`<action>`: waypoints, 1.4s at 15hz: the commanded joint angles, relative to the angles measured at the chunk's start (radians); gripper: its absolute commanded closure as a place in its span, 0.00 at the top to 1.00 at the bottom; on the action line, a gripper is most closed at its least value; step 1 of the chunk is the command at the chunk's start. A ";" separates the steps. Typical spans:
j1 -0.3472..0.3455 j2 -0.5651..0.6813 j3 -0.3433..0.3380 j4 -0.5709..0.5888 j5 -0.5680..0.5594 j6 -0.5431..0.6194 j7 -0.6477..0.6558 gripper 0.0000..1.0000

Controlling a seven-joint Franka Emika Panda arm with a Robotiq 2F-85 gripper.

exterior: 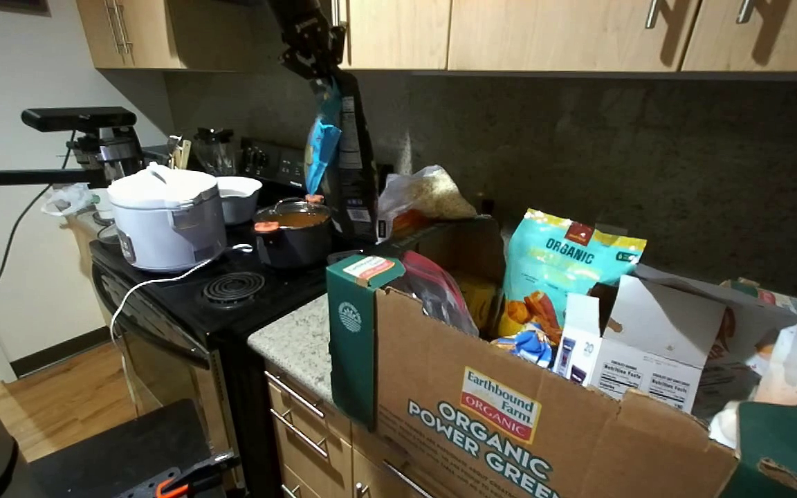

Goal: Take out two products out of the box and put them on the counter

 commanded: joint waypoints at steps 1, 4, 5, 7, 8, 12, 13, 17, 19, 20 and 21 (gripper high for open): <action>0.037 0.034 0.036 0.049 0.009 -0.023 -0.006 0.01; 0.059 0.078 0.053 0.071 0.023 -0.017 -0.021 0.01; 0.064 0.087 0.053 0.071 0.036 -0.014 -0.032 0.01; 0.069 0.120 0.051 0.078 0.067 -0.011 -0.050 0.01; 0.069 0.136 0.049 0.080 0.089 -0.009 -0.059 0.01; 0.063 0.207 0.043 0.087 0.210 -0.006 -0.145 0.01; 0.059 0.223 0.042 0.088 0.234 -0.010 -0.163 0.01; 0.035 0.274 0.035 0.062 0.276 0.017 -0.201 0.01; 0.023 0.297 0.030 0.046 0.278 0.034 -0.210 0.01; 0.018 0.313 0.029 0.045 0.273 0.038 -0.214 0.01; 0.012 0.323 0.027 0.035 0.264 0.048 -0.230 0.01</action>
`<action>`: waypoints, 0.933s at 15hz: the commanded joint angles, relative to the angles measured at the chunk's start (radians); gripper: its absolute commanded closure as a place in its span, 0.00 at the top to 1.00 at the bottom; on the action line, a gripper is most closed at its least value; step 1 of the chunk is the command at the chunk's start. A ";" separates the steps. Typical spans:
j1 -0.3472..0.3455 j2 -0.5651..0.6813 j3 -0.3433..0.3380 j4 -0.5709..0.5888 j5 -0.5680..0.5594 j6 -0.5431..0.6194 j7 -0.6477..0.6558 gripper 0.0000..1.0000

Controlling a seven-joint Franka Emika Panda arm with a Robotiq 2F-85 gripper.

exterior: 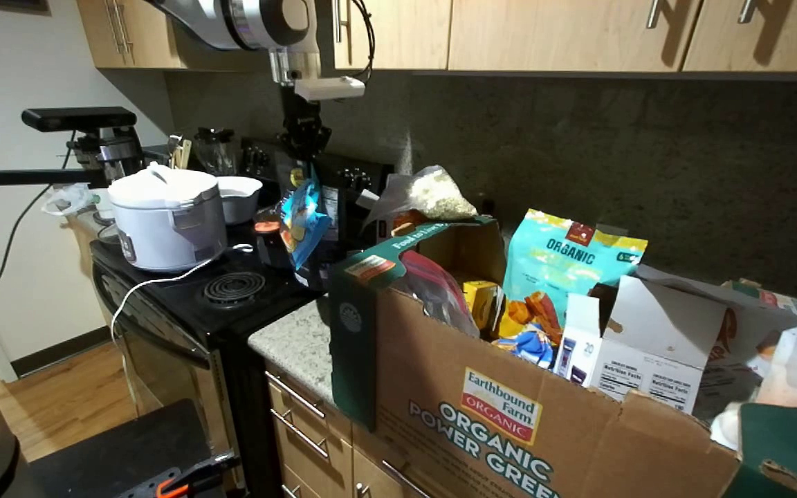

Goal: Take out two products out of the box and put them on the counter

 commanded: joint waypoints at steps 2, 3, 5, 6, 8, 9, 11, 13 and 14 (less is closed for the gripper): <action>-0.030 0.041 -0.009 -0.020 0.001 0.042 -0.063 0.01; -0.036 0.054 -0.011 -0.025 0.003 0.043 -0.066 0.01; -0.051 0.082 -0.014 -0.029 0.011 0.040 -0.078 0.01; -0.059 0.096 -0.014 -0.030 0.023 0.040 -0.088 0.01; -0.072 0.123 -0.016 -0.034 0.014 0.043 -0.102 0.01; -0.077 0.138 -0.016 -0.029 0.012 0.045 -0.108 0.01; -0.085 0.166 -0.018 -0.024 -0.007 0.054 -0.128 0.01; -0.089 0.198 -0.021 -0.008 -0.028 0.067 -0.145 0.01; -0.088 0.214 -0.024 0.002 -0.044 0.073 -0.152 0.01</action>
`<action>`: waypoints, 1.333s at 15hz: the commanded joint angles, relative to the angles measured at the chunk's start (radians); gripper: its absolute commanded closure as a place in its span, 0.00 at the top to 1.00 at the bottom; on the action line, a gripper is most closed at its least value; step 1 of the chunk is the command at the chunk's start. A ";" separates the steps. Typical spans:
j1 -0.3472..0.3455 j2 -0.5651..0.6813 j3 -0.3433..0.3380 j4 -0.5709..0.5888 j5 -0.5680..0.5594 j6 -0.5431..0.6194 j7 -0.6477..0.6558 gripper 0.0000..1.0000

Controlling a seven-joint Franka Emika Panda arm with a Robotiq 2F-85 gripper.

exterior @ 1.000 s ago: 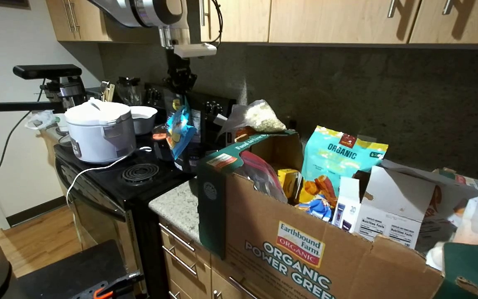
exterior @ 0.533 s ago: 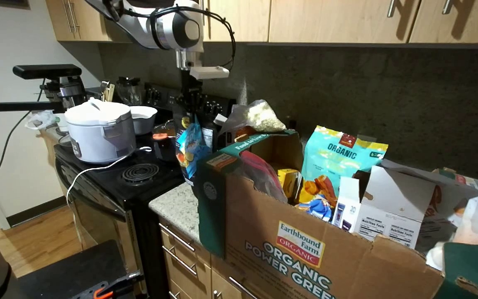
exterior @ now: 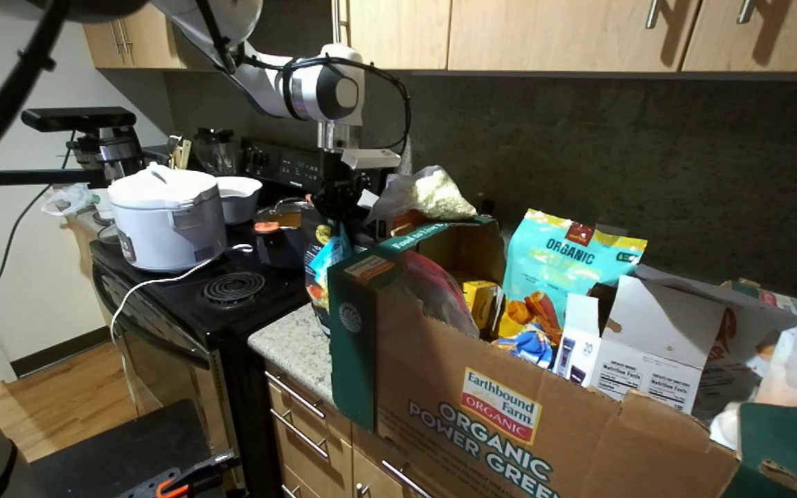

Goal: Take out two products out of the box and put them on the counter

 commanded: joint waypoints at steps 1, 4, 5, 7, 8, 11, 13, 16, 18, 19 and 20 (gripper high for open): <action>0.000 0.041 -0.009 0.038 -0.047 0.026 -0.036 0.01; 0.009 0.083 -0.011 0.078 -0.106 0.034 -0.045 0.01; 0.012 0.096 -0.011 0.095 -0.125 0.035 -0.047 0.01; 0.021 0.119 -0.011 0.134 -0.156 0.026 -0.052 0.01; 0.027 0.132 -0.011 0.155 -0.172 0.024 -0.054 0.01; 0.041 0.170 -0.012 0.207 -0.210 0.020 -0.061 0.01; 0.046 0.188 -0.013 0.230 -0.225 0.023 -0.074 0.01; 0.050 0.207 -0.015 0.261 -0.237 0.027 -0.075 0.01; 0.051 0.217 -0.016 0.279 -0.239 0.030 -0.074 0.01; 0.052 0.222 -0.017 0.289 -0.241 0.032 -0.075 0.01; 0.052 0.226 -0.017 0.296 -0.242 0.032 -0.075 0.01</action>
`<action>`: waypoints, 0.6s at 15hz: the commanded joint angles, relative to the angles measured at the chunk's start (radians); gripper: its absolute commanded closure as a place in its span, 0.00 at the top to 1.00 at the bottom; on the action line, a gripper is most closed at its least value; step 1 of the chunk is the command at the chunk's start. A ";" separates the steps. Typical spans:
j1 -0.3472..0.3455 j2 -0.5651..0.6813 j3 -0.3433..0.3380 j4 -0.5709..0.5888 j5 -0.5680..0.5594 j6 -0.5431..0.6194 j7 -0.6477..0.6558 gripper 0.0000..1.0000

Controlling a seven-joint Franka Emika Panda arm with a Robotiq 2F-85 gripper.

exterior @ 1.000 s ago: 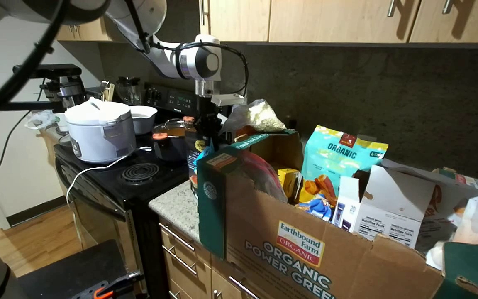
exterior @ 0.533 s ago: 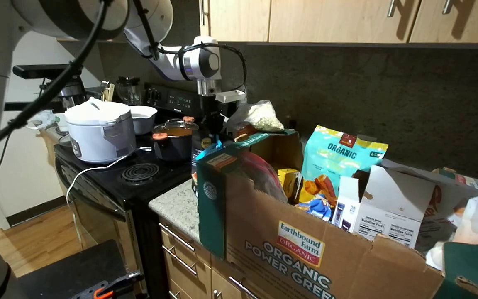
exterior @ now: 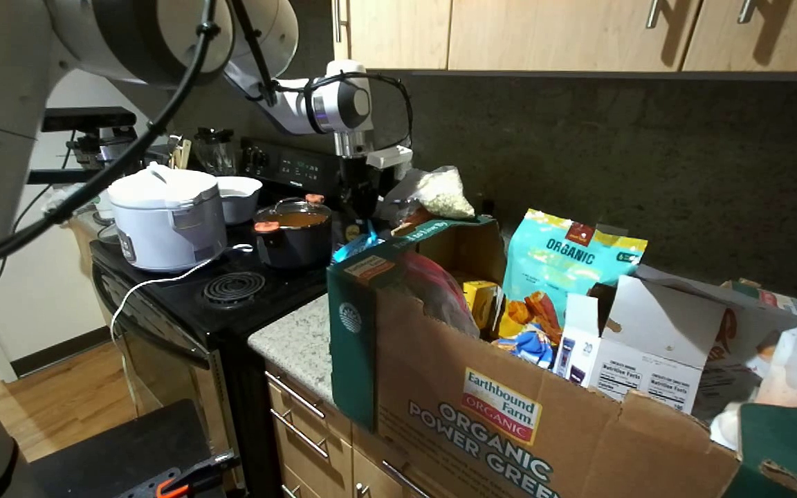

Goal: Take out two products out of the box and put them on the counter

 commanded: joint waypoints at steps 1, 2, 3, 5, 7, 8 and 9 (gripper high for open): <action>0.011 0.022 -0.013 0.063 -0.025 0.002 -0.033 0.01; 0.011 0.026 -0.013 0.068 -0.025 0.002 -0.034 0.01; 0.010 0.028 -0.012 0.069 -0.024 0.002 -0.038 0.01; 0.007 0.031 -0.012 0.067 -0.021 0.002 -0.042 0.01; 0.003 0.031 -0.012 0.063 -0.015 0.002 -0.053 0.01; 0.001 0.030 -0.013 0.060 -0.013 0.001 -0.052 0.01; 0.000 0.030 -0.014 0.057 -0.011 0.002 -0.050 0.07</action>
